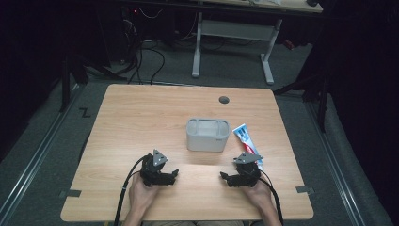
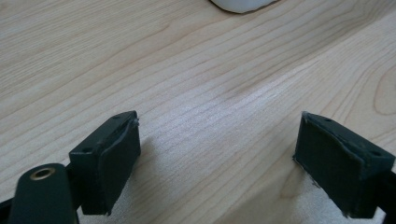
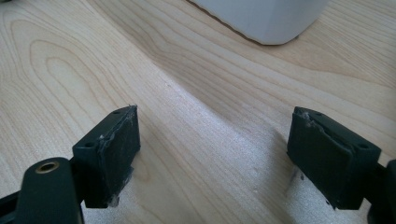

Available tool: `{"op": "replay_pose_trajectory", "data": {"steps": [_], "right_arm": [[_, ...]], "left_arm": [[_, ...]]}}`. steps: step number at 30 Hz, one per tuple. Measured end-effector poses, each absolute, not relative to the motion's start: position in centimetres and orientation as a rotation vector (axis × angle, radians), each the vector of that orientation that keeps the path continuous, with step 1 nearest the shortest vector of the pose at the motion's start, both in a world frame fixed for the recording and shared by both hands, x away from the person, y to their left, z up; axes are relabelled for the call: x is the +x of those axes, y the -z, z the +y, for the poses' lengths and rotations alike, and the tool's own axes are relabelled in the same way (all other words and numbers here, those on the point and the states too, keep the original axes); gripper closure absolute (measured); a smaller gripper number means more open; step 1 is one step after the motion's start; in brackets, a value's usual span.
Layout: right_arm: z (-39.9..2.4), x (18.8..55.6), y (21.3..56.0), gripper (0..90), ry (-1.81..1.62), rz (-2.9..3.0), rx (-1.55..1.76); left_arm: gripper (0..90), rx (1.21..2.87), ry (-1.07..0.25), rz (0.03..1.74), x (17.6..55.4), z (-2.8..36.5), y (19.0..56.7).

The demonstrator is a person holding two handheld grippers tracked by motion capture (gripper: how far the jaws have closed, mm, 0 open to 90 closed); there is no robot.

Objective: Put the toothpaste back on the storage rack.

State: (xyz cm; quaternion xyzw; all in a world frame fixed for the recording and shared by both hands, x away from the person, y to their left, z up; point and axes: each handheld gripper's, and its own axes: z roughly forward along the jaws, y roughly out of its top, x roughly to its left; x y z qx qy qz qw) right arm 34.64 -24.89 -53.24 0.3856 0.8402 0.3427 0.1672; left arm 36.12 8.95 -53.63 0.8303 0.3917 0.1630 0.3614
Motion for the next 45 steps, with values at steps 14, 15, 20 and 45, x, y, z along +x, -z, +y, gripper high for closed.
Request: {"op": "replay_pose_trajectory", "data": {"steps": [14, 15, 20, 45], "right_arm": [[-24.7, 34.5, 53.2, 16.8, -0.962, 2.367, 1.13], [-24.7, 34.5, 53.2, 16.8, -0.962, 2.367, 1.13], [-24.8, 34.3, 53.2, 16.9, -0.963, 2.372, 1.123], [-25.3, 33.2, 52.2, 47.9, -1.02, 2.301, 1.078]], "left_arm": [[13.5, 2.12, -0.436, 1.056, 36.2, 8.6, 53.6], [13.5, 2.12, -0.436, 1.056, 36.2, 8.6, 53.6], [14.5, 2.118, -0.435, 1.057, 36.2, 8.7, 53.6], [15.2, 2.113, -0.445, 1.066, 36.1, 8.7, 53.6]]}}
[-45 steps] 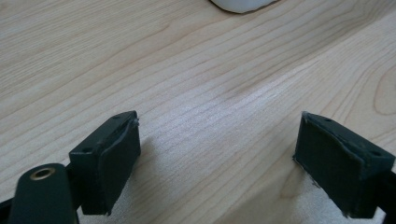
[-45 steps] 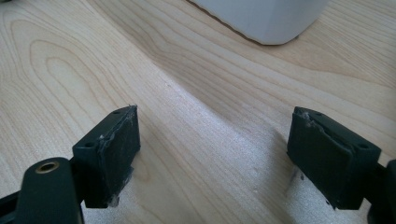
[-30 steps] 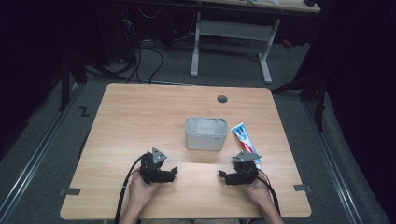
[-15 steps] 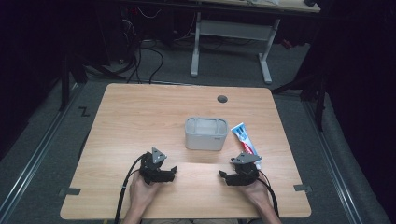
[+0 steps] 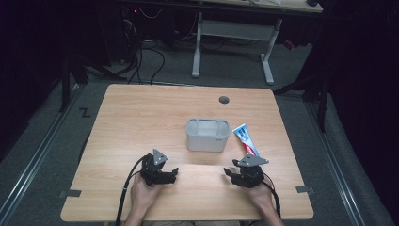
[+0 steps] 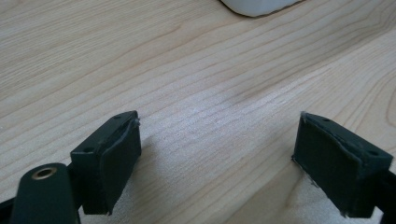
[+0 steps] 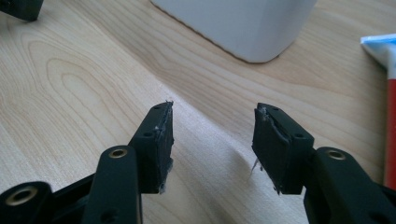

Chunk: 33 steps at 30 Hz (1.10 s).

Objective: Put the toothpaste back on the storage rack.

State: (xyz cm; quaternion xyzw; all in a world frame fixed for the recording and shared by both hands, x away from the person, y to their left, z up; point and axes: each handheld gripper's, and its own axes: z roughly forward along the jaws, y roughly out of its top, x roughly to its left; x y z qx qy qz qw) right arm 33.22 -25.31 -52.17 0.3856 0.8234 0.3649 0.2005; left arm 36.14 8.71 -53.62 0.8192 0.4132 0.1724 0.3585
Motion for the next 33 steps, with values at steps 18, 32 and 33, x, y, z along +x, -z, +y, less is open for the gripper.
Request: {"op": "replay_pose_trajectory", "data": {"steps": [18, 32, 33], "right_arm": [[-26.6, 32.3, 50.6, 52.1, -1.132, 2.242, 1.099], [-27.9, 32.0, 49.3, 51.2, -1.123, 2.179, 1.126], [-28.1, 32.1, 49.3, 51.2, -1.128, 2.178, 1.139]], "left_arm": [[15.5, 2.111, -0.443, 1.068, 36.1, 8.7, 53.6], [15.7, 2.11, -0.445, 1.07, 36.1, 8.7, 53.6], [15.8, 2.111, -0.444, 1.069, 36.1, 8.7, 53.6]]}}
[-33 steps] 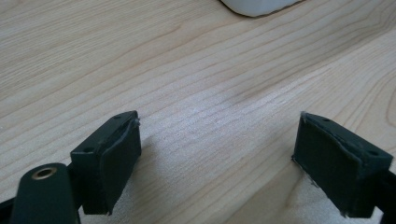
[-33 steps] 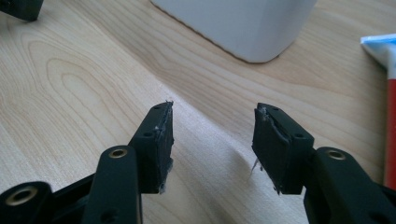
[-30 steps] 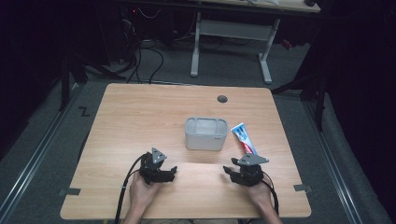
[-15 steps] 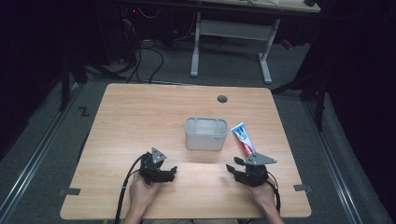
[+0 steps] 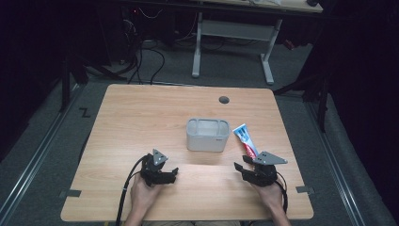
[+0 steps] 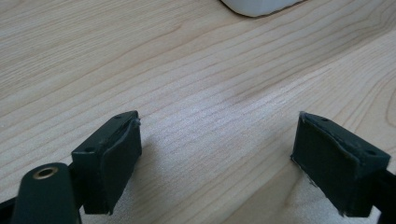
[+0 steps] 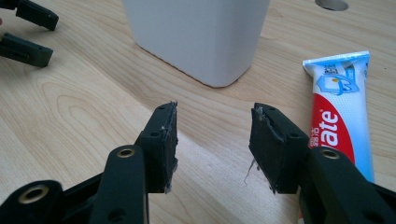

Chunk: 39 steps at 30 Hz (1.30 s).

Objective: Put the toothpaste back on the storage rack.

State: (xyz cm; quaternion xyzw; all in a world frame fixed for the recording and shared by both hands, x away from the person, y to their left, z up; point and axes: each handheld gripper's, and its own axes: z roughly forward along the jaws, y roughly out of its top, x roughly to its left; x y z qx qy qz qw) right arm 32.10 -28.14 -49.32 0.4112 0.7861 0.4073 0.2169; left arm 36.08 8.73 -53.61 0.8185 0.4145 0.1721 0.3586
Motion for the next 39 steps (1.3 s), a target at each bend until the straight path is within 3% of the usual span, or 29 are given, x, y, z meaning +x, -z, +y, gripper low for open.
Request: {"op": "replay_pose_trajectory", "data": {"steps": [14, 27, 33, 39], "right_arm": [[-29.8, 32.1, 48.8, 53.8, -1.134, 2.097, 1.204], [-30.6, 32.5, 47.9, 52.0, -1.105, 2.046, 1.24], [-31.2, 33.3, 47.6, 44.6, -1.032, 1.995, 1.289], [-31.8, 33.9, 47.5, 45.8, -1.009, 2.006, 1.308]], "left_arm": [[15.9, 2.112, -0.446, 1.069, 36.1, 8.7, 53.6], [15.9, 2.11, -0.447, 1.071, 36.0, 8.7, 53.6], [16.0, 2.108, -0.45, 1.072, 36.0, 8.7, 53.6], [16.0, 2.108, -0.45, 1.072, 36.0, 8.7, 53.6]]}}
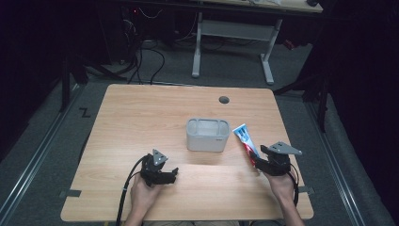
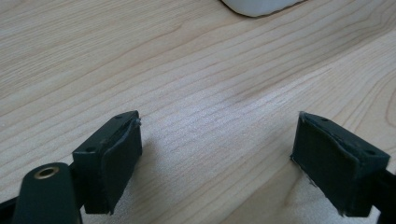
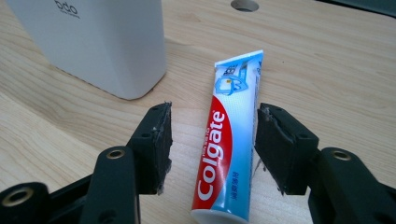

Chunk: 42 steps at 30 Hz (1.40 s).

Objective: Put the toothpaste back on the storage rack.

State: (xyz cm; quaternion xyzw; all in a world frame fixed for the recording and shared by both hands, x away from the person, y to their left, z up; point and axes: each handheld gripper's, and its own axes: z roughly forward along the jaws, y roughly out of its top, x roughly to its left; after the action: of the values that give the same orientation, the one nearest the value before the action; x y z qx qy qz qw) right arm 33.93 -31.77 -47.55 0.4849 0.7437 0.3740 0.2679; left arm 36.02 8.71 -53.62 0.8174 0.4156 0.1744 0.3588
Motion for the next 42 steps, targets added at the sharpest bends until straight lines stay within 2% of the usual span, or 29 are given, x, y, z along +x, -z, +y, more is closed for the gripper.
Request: {"op": "replay_pose_trajectory", "data": {"steps": [23, 42], "right_arm": [[-32.6, 36.6, 47.1, 51.1, -1.001, 2.033, 1.398], [-32.4, 39.3, 47.2, 50.5, -0.959, 2.054, 1.452]], "left_arm": [[18.2, 2.108, -0.449, 1.062, 36.0, 8.7, 53.6], [18.2, 2.107, -0.448, 1.063, 36.0, 8.7, 53.6]]}}
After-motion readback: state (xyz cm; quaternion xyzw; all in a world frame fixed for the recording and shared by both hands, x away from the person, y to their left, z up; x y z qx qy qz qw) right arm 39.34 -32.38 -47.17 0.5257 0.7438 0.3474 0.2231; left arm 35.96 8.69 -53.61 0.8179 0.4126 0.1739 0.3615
